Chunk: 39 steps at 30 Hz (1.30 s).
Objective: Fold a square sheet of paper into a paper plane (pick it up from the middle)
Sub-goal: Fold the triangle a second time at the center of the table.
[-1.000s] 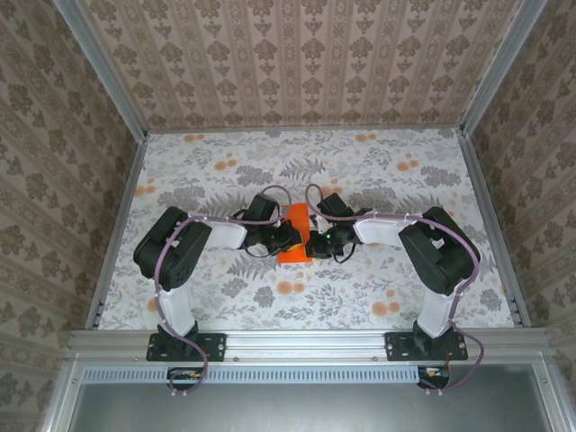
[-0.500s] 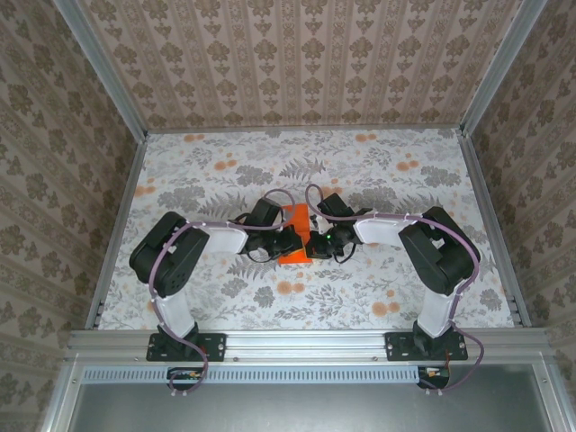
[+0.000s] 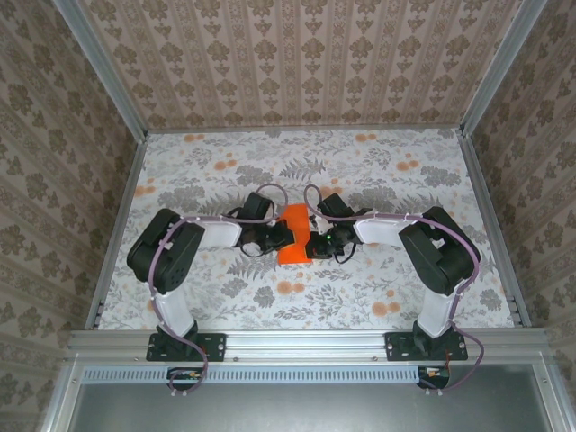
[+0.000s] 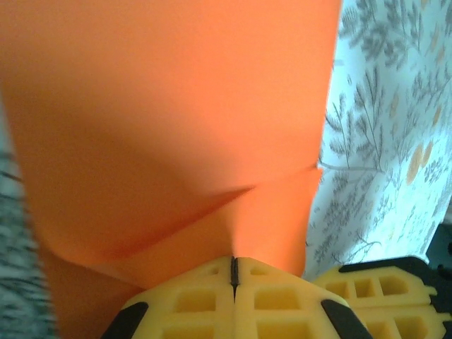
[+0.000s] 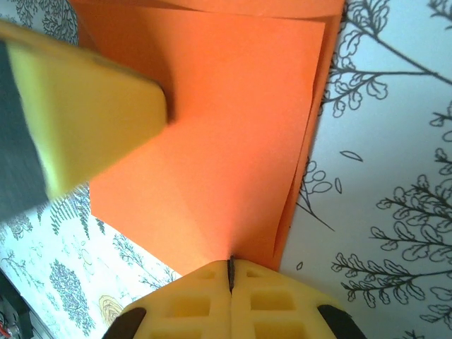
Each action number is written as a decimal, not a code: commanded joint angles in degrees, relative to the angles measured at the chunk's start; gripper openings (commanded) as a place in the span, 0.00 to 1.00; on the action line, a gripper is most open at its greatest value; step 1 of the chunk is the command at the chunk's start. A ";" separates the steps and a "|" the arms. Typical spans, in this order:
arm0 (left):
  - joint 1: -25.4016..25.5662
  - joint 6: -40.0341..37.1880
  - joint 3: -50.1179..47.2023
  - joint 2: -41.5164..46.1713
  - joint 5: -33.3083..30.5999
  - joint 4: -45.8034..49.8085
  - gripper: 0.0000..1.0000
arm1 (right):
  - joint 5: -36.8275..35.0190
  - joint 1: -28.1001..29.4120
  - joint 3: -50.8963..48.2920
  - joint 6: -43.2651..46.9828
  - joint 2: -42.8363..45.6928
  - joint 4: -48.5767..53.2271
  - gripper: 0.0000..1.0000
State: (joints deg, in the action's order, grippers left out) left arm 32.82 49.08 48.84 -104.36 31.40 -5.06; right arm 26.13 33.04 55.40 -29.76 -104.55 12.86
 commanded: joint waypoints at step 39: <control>0.27 -5.16 -0.02 -0.86 -3.14 3.31 0.00 | 3.04 0.53 4.39 -1.32 2.46 -0.68 0.04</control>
State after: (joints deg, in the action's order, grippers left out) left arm 32.93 42.94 49.23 -103.55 29.98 -3.22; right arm 28.10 32.93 57.69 -30.24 -100.57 12.82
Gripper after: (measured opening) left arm 0.048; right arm 0.061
